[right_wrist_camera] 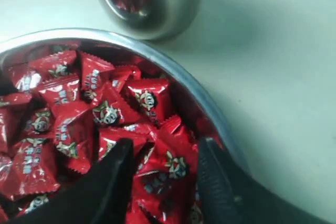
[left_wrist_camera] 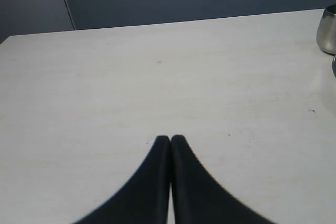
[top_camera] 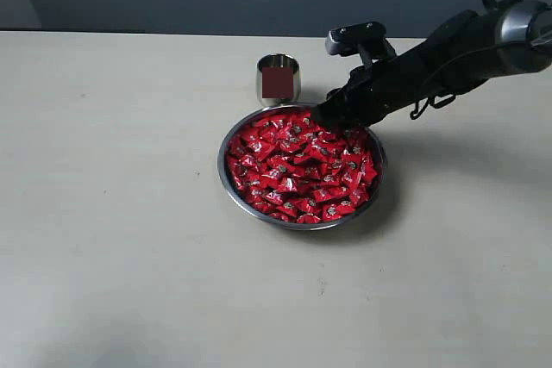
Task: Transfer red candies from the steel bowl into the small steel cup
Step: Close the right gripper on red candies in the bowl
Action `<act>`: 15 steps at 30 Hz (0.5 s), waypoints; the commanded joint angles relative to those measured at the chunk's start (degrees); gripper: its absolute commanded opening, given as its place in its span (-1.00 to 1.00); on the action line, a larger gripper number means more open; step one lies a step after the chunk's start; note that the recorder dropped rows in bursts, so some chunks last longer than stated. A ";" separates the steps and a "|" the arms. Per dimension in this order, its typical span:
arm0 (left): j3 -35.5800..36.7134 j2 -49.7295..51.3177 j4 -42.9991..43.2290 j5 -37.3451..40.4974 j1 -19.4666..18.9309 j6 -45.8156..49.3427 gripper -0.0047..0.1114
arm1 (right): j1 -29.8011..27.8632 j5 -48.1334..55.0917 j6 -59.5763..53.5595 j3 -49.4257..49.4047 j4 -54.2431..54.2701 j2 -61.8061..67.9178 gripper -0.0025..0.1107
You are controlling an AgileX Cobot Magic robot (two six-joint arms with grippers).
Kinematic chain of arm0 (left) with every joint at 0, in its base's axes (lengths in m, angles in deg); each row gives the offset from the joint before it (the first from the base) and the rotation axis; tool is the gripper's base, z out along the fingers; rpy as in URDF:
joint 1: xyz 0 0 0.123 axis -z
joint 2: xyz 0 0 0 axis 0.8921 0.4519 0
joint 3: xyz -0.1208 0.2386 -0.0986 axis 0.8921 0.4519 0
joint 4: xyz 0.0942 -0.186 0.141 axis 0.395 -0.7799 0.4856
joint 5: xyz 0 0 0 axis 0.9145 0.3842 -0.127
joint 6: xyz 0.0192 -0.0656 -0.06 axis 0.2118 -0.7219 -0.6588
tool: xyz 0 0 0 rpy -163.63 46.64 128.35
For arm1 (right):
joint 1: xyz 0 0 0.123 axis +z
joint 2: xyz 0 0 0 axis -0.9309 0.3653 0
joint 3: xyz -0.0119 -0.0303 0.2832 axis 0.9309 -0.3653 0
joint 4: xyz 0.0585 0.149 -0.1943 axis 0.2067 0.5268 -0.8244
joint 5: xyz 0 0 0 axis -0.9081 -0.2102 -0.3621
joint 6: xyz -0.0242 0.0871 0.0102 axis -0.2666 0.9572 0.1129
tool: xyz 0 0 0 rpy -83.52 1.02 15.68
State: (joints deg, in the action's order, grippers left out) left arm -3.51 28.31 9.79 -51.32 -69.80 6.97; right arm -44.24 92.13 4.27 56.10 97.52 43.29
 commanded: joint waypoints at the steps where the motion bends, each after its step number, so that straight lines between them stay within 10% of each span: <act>1: -0.48 -0.27 0.11 -0.31 0.46 -0.10 -0.91 | -0.32 1.22 -0.08 1.87 0.53 1.79 -0.31; 7: -0.48 -0.27 0.11 -0.31 0.46 -0.10 -0.91 | -0.32 1.22 -0.08 2.00 0.64 1.67 -0.96; 15: -0.48 -0.27 0.11 -0.31 0.46 -0.10 -0.91 | -0.32 6.02 -0.08 2.00 -0.02 -1.06 -0.86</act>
State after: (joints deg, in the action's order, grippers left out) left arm -3.51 28.31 9.79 -51.32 -69.80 6.97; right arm -44.24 96.50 4.38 57.73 97.82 43.12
